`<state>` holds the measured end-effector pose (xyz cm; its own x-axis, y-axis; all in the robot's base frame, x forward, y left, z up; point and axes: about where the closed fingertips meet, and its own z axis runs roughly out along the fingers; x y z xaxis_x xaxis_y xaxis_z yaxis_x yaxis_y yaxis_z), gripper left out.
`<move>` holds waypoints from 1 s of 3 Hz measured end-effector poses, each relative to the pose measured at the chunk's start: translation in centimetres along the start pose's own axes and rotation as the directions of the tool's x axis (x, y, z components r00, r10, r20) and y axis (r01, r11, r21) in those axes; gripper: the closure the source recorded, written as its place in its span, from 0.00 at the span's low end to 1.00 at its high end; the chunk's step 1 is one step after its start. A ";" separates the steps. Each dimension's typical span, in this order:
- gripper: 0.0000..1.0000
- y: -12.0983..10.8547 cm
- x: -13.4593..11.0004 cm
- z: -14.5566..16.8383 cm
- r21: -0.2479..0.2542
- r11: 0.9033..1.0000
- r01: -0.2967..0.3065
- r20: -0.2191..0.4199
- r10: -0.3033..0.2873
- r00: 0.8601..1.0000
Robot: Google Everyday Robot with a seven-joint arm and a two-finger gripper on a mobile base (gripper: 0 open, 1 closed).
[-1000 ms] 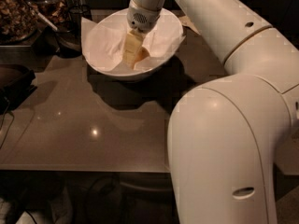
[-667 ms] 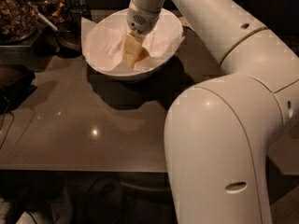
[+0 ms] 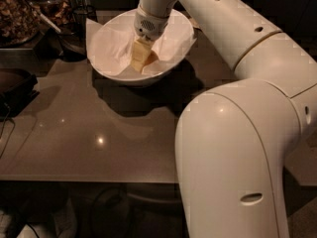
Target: Pick orange from white bowl
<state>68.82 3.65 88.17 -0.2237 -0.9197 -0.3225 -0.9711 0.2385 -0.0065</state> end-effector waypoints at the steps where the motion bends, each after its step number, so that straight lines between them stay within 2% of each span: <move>1: 0.32 0.4 0.5 0.7 -0.019 1.000 -0.005 -0.009 0.005 1.000; 3: 0.33 0.7 0.9 1.3 -0.034 0.999 -0.009 -0.018 0.008 1.000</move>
Offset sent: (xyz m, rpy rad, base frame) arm -0.0224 -0.0126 -0.0184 -0.0347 0.0837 0.0094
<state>68.00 3.41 86.66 -0.2331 -0.9233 -0.3053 -0.9714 0.2358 0.0286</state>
